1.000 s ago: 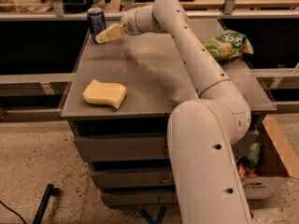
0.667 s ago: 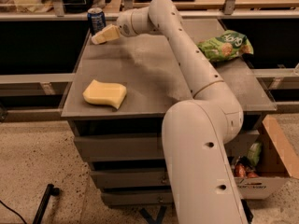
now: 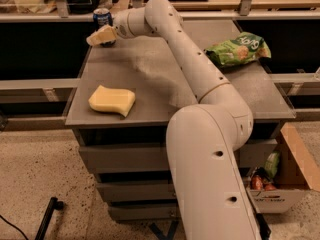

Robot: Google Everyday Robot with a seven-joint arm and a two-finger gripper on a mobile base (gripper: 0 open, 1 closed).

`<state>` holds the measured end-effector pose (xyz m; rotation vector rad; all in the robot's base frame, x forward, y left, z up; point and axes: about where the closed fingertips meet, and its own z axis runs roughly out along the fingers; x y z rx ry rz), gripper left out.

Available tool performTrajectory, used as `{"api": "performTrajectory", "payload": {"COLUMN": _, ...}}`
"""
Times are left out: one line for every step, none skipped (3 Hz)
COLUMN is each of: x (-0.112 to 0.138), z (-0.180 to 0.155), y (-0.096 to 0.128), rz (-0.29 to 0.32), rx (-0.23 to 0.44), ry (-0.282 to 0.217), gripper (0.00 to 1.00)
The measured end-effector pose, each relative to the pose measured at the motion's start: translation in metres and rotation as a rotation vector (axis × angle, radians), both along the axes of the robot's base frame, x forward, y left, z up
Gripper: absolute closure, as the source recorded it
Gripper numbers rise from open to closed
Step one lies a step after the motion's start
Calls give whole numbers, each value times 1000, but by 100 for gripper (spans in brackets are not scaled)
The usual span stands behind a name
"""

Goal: Move pepsi can near sponge

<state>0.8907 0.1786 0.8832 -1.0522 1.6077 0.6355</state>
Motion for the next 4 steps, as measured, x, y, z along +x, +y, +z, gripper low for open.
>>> {"api": "performTrajectory", "payload": {"x": 3, "z": -5, "y": 5, "rz": 3, "rx": -18, "ry": 4, "gripper": 0}}
{"api": "performTrajectory", "payload": {"x": 5, "z": -5, "y": 3, "rz": -12, "rx": -57, "ry": 0, "gripper": 0}}
{"api": "performTrajectory", "payload": {"x": 8, "z": -8, "y": 6, "rz": -19, "rx": -55, "ry": -5, "gripper": 0}}
{"api": "performTrajectory", "payload": {"x": 14, "z": -11, "y": 3, "rz": -38, "rx": -77, "ry": -15, "gripper": 0}}
